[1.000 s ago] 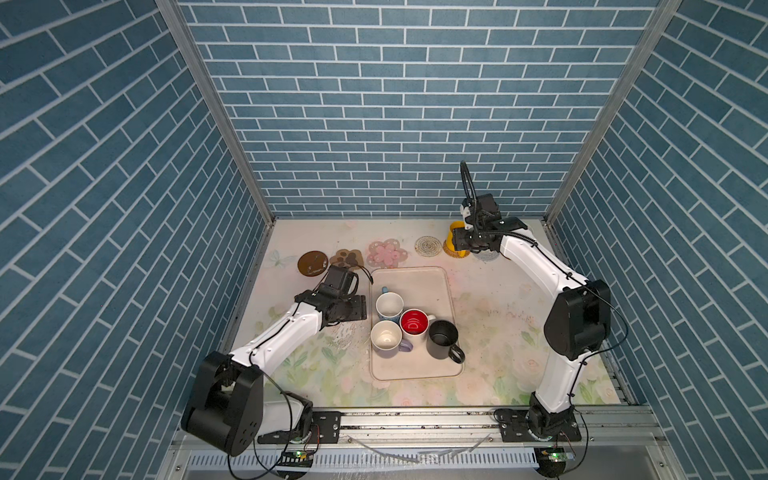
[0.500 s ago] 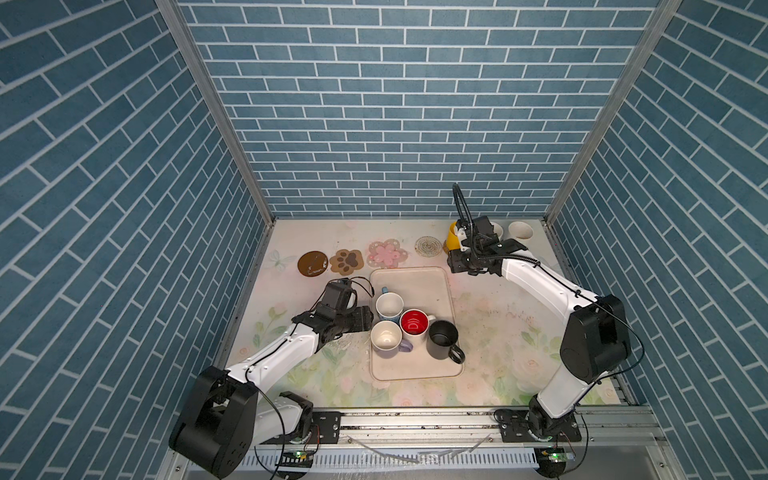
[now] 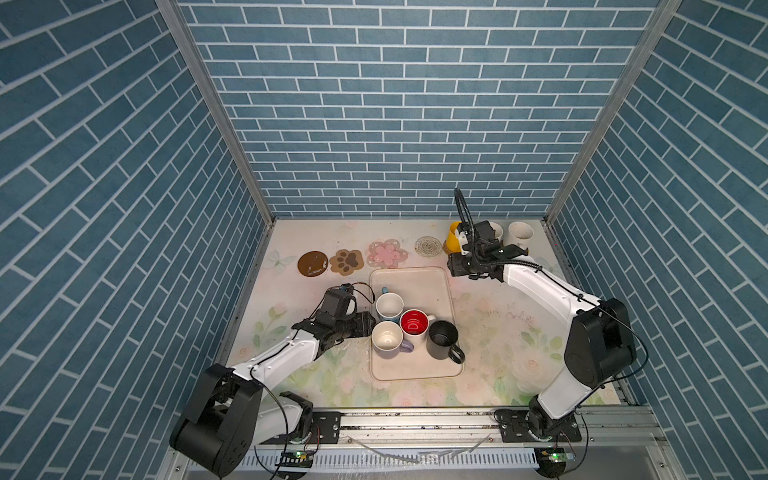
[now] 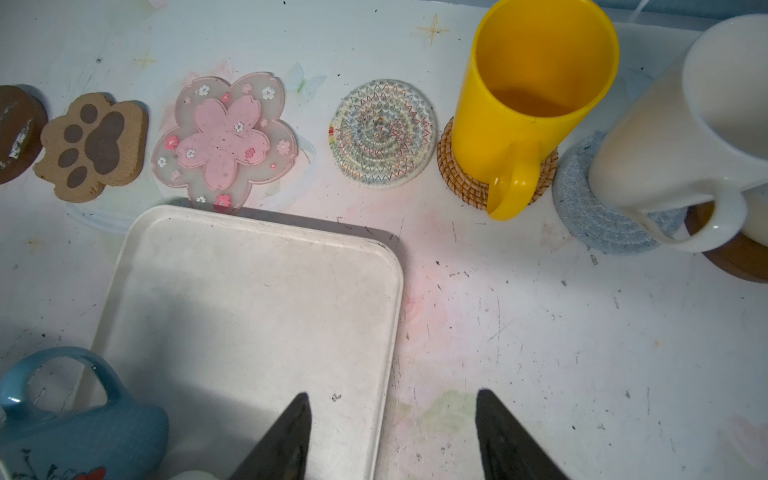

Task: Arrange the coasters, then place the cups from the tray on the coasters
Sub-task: 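Raise right gripper above the coasters while left gripper lowers toward the blue floral mug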

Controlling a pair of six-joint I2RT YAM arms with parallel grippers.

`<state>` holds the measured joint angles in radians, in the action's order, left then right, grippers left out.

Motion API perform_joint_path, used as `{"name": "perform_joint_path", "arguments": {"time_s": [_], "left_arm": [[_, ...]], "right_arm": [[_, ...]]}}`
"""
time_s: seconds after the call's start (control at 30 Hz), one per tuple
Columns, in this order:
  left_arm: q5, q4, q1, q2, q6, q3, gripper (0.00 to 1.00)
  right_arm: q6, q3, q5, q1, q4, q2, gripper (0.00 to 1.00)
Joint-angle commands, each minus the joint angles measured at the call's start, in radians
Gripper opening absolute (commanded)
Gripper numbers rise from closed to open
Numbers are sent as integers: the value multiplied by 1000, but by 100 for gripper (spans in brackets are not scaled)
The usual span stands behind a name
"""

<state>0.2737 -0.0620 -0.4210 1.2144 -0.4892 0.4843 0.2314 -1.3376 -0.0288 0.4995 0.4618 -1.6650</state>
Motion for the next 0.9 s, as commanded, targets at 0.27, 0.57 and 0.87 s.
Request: {"name": "perform_joint_path", "arguments": {"time_s": [0.27,0.57,0.87], "left_arm": [[64,95,-17,21,-24,-25,73],[73,172,-28,108,-56,-7,73],[59,197,-52,199,-69,59,73]], "right_arm": [[31,32,14,15,-26,22,64],[29,51,5,17,-36,31,64],[28,65,9,17,-44,39,64]]}}
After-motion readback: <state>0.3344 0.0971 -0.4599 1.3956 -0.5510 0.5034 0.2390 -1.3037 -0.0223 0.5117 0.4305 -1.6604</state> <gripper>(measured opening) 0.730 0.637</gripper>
